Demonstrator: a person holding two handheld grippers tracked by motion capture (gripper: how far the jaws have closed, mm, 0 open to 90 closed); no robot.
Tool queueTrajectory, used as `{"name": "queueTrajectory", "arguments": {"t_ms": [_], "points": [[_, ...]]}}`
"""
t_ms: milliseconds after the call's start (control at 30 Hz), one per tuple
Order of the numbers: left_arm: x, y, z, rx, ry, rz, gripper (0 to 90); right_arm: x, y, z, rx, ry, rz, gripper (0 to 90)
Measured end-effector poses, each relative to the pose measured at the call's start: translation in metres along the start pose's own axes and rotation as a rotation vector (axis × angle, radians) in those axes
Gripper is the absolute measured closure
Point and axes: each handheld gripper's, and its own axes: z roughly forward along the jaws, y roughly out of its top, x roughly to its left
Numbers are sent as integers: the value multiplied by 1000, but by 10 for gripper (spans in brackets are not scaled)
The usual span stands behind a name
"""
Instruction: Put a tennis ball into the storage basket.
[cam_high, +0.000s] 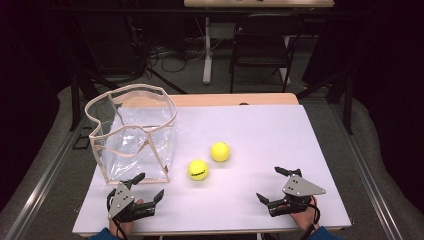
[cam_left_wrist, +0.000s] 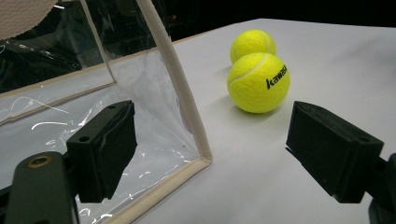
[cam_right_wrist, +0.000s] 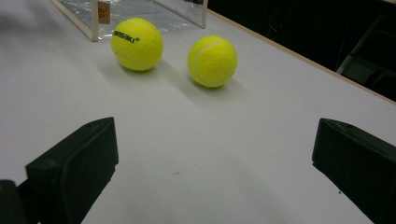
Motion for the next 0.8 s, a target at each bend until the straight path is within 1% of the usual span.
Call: {"name": "queueTrajectory", "arguments": {"t_ms": [133,167,367,433,600,800], "points": [[0,0,0,-1,1,-6,160,1,1,0,0,1,-4,0],[0,0,0,-2,2,-6,160,2,2,1,7,4,-15,0],[0,0,1,2,1,-14,159,4,4,4,16,8,-27,0],[1,-1,1,9,1,-8,160,5,6,5,19,7,-30,0],[1,-1,1,9,3,-24,160,7,9,7,21,5,-33,0],[1,-1,2,13,3,-26,160,8,14,10,16,10,-31,0]]}}
